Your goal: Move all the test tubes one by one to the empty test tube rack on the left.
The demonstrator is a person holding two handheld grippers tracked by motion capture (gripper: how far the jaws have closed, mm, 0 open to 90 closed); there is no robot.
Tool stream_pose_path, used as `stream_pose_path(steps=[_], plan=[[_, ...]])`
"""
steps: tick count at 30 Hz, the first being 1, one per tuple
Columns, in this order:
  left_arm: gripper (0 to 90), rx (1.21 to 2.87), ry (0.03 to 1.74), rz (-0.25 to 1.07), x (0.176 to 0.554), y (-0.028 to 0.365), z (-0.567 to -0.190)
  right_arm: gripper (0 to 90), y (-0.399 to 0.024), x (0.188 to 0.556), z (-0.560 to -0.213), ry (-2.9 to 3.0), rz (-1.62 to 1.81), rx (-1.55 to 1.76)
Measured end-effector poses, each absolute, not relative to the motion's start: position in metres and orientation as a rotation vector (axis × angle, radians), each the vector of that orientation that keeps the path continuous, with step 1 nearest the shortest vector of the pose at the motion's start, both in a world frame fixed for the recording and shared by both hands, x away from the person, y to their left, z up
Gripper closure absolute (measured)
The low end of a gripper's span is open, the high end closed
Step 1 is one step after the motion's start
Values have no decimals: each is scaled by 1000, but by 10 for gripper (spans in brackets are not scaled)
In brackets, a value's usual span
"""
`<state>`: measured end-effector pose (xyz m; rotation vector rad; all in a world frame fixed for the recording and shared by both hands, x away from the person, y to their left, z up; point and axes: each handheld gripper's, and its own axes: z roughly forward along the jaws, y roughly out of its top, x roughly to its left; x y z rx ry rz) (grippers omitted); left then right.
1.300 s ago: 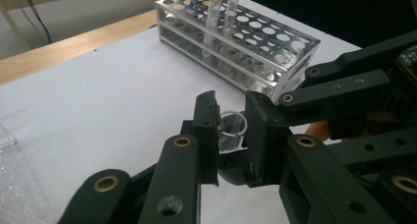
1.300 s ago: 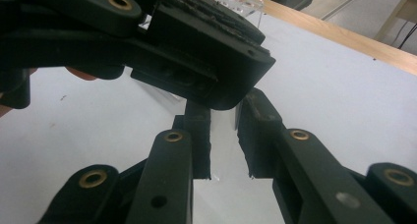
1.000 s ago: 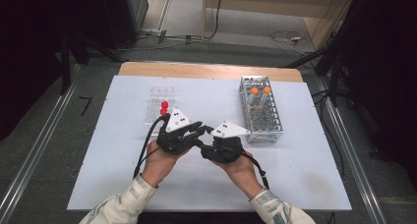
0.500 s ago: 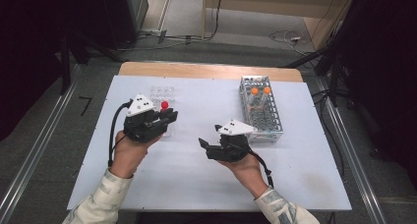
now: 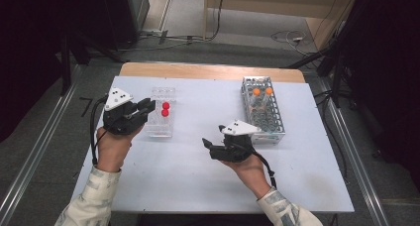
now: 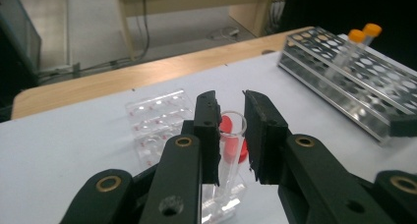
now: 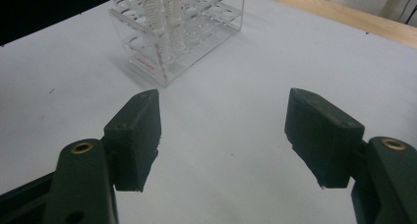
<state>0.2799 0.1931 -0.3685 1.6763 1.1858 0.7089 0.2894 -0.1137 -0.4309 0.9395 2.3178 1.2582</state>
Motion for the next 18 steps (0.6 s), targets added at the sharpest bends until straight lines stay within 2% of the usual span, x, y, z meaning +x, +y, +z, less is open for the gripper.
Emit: stream_pose_path(steps=[18], plan=[[766, 1705, 1210, 813, 290, 177, -392, 286, -116, 290, -430, 2311, 1263, 946]])
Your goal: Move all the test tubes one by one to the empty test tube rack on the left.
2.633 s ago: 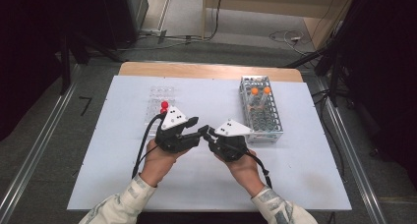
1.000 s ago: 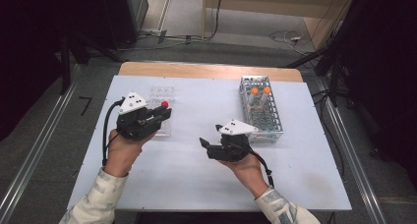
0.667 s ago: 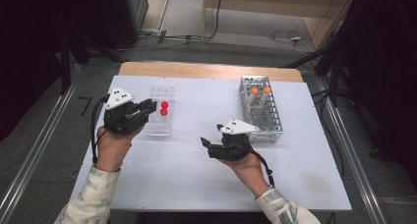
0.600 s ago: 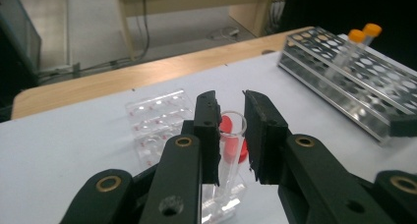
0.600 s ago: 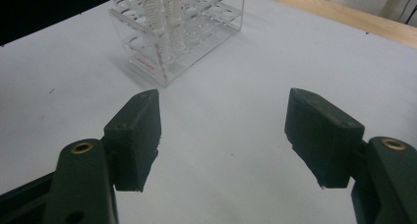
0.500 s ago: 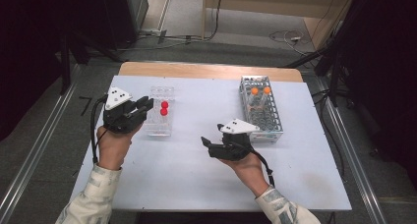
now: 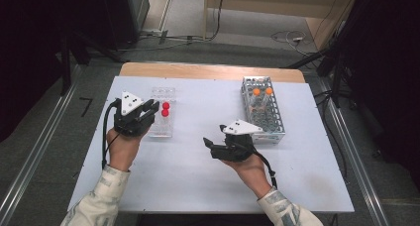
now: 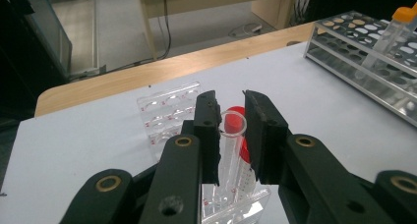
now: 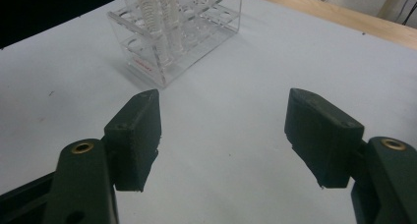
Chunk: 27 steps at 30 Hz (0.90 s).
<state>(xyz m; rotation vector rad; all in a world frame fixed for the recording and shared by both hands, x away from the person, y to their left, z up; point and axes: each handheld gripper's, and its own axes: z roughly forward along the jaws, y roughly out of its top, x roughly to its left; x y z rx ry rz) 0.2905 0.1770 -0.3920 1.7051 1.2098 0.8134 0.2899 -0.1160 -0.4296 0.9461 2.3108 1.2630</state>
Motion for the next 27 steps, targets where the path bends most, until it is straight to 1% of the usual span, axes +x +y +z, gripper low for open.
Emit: stream_pose_path(steps=[8, 14, 21, 24, 27], plan=[[763, 1728, 1232, 814, 293, 176, -404, 286, -117, 290, -429, 2308, 1264, 943], [762, 1740, 1254, 783, 296, 176, -412, 285, -117, 289, -429, 2308, 1264, 947], [753, 1736, 1264, 754, 296, 177, -413, 286, -117, 290, -429, 2307, 1263, 948], [717, 1732, 1262, 747, 296, 177, -413, 285, -117, 290, -429, 2307, 1261, 945], [716, 1723, 1266, 744, 296, 178, -412, 286, -117, 289, -429, 2308, 1261, 947]])
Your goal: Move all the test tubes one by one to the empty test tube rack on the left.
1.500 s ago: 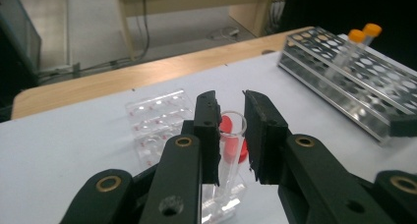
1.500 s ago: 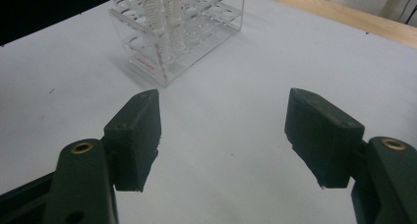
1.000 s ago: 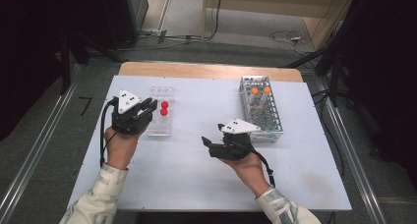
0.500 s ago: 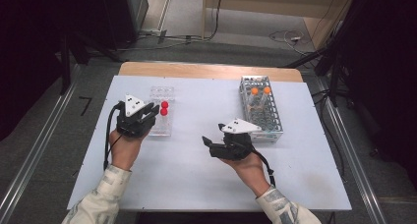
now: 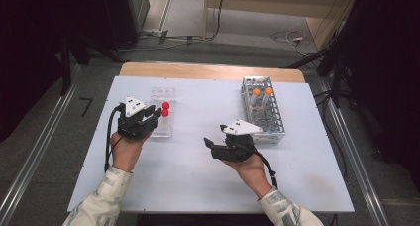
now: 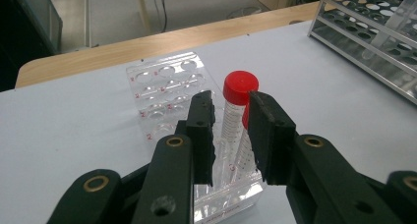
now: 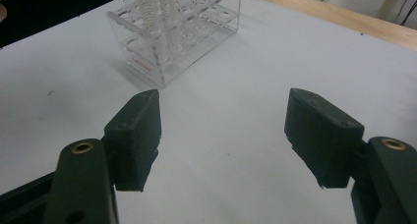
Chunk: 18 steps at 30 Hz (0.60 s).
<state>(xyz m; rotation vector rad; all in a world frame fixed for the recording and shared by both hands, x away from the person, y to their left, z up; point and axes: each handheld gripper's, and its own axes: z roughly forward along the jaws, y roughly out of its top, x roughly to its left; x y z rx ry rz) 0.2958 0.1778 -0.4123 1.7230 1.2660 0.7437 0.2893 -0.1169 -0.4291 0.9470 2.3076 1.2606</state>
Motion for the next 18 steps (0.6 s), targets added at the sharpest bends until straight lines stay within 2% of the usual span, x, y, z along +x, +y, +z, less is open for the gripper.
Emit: stream_pose_path(steps=[6, 14, 16, 18], plan=[[661, 1699, 1258, 713, 294, 180, -408, 290, -119, 291, -428, 2297, 1265, 949], [342, 1656, 1284, 669, 294, 177, -404, 302, -136, 303, -422, 2218, 1264, 1004], [302, 1663, 1286, 664, 294, 175, -404, 305, -145, 309, -418, 2175, 1252, 1028], [301, 1663, 1282, 666, 294, 174, -404, 314, -156, 316, -415, 2122, 1237, 1054]])
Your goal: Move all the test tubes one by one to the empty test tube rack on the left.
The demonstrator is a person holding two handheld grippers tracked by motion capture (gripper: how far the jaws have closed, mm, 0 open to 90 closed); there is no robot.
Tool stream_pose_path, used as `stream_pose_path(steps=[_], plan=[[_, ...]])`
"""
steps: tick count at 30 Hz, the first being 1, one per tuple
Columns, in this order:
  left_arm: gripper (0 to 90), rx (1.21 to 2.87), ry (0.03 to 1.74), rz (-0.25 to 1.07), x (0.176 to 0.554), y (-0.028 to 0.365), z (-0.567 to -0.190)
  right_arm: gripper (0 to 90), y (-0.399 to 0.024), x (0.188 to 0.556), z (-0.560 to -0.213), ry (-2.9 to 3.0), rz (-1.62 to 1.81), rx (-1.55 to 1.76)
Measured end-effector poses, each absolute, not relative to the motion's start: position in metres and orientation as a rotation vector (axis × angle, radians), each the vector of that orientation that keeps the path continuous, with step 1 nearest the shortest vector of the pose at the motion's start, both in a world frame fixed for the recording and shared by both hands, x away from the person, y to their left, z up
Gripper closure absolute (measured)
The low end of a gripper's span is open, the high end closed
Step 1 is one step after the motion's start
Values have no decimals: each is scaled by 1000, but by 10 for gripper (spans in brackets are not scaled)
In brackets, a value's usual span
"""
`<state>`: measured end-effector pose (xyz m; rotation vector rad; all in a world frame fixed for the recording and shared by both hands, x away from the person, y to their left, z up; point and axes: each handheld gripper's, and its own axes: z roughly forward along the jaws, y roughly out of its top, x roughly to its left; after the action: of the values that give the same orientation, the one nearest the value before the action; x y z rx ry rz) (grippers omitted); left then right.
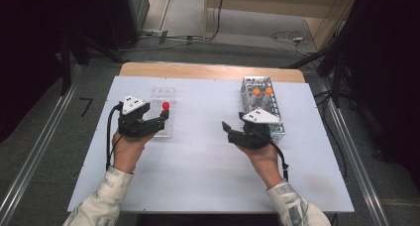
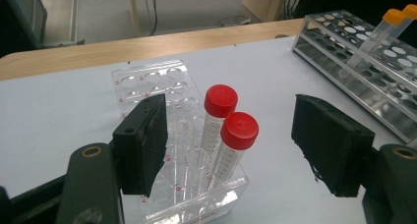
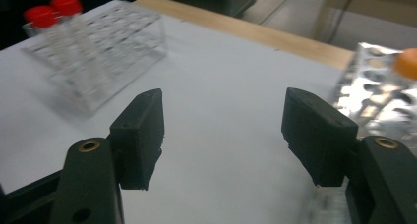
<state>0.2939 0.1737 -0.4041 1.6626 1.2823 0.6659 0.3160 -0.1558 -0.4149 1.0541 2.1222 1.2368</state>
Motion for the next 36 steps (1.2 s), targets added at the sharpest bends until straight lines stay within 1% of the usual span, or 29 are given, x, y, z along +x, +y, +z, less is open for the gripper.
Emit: stream_pose_path(steps=[5, 9, 16, 19, 24, 30, 36], plan=[[303, 1652, 1274, 674, 292, 172, -402, 341, -189, 335, -410, 2000, 1182, 1140], [305, 1646, 1275, 679, 293, 173, -401, 381, -214, 354, -414, 1926, 1128, 1226], [313, 1632, 1272, 687, 291, 173, -399, 432, -243, 383, -416, 1899, 1066, 1294], [314, 1636, 1267, 688, 291, 173, -400, 480, -247, 394, -417, 1915, 1054, 1301], [319, 1632, 1266, 688, 291, 173, -399, 505, -248, 409, -423, 1961, 1053, 1258], [321, 1630, 1272, 692, 291, 173, -400, 576, -250, 419, -427, 1990, 1021, 1273], [325, 1636, 1267, 695, 291, 171, -400, 596, -245, 430, -426, 2018, 954, 1288]])
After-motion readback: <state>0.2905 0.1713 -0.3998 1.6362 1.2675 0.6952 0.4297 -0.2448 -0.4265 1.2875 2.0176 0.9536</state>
